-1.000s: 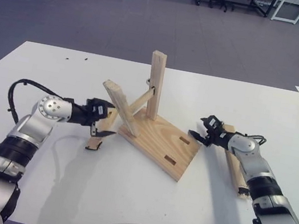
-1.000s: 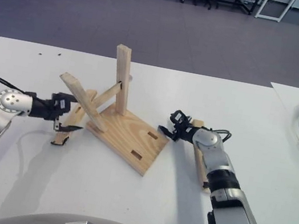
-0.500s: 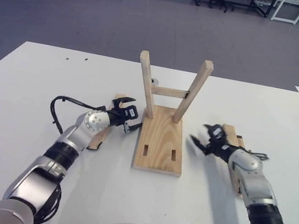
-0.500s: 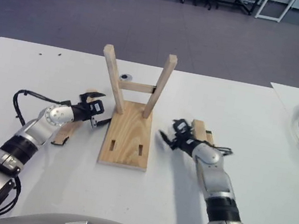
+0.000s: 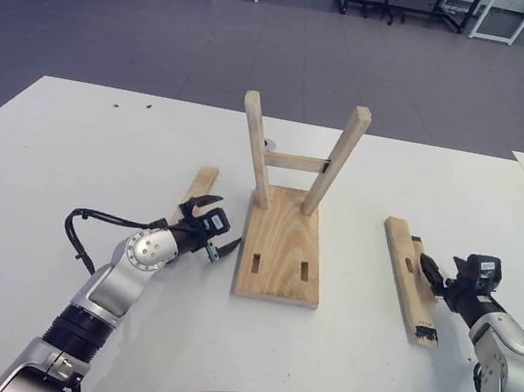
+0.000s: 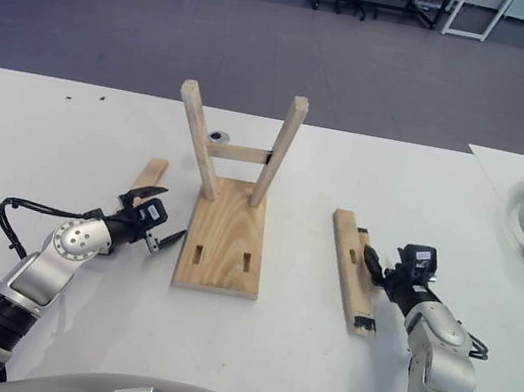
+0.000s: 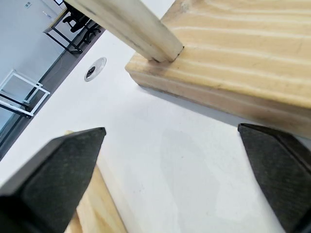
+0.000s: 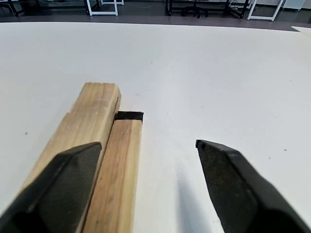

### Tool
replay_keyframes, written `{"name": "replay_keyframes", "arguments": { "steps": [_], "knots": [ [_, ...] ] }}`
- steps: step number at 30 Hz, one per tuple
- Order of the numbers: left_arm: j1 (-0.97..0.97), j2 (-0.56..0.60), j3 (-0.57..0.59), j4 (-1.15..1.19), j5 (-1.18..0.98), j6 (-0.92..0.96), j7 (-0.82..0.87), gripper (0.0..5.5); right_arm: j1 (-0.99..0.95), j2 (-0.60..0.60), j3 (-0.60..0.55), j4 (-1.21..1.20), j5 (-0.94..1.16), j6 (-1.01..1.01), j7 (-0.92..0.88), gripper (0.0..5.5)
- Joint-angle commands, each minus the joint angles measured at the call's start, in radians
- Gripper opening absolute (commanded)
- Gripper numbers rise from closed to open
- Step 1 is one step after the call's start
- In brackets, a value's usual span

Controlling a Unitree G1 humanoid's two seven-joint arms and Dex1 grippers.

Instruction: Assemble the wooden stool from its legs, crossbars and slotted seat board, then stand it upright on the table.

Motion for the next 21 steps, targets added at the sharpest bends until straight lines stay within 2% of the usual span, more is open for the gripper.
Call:
{"name": "replay_keyframes", "arguments": {
  "steps": [1,7,13,18,21],
  "knots": [
    [0.006,0.011,0.032,-0.031,-0.002,0.039,0.018,5.02,0.029,0.014,0.038,0.002,-0.013,0.005,0.001,3.67],
    [0.000,0.016,0.054,-0.044,-0.012,0.061,0.013,5.02,0.050,0.058,0.068,-0.033,-0.006,0.004,-0.041,3.67],
    [0.007,0.013,0.054,-0.054,-0.017,0.072,0.016,5.02,0.037,0.069,-0.007,-0.049,0.050,-0.026,-0.069,3.67],
    [0.007,0.005,0.050,-0.071,-0.023,0.083,0.020,5.02,0.049,0.040,0.052,0.011,0.011,0.023,-0.045,3.67],
    [0.015,-0.003,0.073,-0.107,-0.053,0.101,0.016,5.02,0.058,0.041,0.061,0.026,0.002,0.038,-0.056,3.14]
  ]
}}
